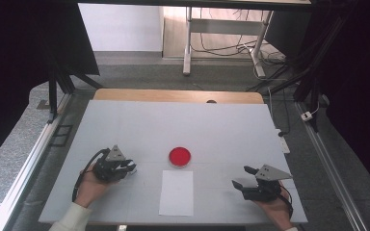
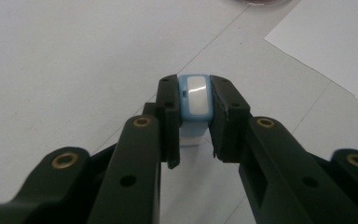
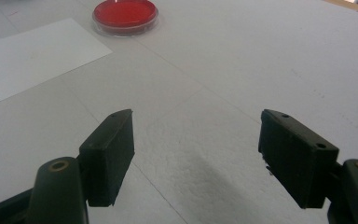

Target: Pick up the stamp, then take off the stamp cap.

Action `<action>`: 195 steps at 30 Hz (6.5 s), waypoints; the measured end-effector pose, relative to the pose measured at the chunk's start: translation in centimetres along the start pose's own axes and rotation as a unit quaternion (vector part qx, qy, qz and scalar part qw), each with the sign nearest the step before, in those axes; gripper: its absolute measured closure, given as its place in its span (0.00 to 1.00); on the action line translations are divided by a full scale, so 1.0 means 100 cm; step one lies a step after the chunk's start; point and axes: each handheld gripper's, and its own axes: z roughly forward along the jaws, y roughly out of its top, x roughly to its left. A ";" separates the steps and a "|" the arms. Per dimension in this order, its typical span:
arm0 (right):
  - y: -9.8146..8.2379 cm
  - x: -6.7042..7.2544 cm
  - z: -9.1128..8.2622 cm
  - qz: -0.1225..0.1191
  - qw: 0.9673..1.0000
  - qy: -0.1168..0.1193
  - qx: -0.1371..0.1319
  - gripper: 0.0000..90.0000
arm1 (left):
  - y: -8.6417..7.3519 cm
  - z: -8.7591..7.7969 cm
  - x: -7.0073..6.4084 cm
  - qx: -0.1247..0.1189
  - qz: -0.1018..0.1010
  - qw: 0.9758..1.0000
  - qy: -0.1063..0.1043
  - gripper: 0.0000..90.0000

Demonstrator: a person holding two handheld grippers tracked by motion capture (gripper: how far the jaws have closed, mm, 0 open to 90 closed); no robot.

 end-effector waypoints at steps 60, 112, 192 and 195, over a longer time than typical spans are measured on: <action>-0.001 0.000 -0.001 -0.002 1.000 -0.026 -0.007 0.30 | 0.013 -0.029 -0.012 -0.130 -0.037 0.990 -0.050 0.84; 0.000 0.004 -0.003 -0.004 0.999 -0.030 -0.011 0.31 | 0.070 -0.005 -0.066 -0.164 -0.015 0.979 -0.123 0.84; 0.036 0.056 0.034 0.005 0.999 0.001 -0.050 0.30 | 0.078 0.011 -0.071 -0.165 -0.009 0.975 -0.147 0.84; 0.038 0.058 0.035 0.003 0.999 -0.002 -0.053 0.31 | 0.079 0.011 -0.071 -0.167 -0.009 0.975 -0.145 0.84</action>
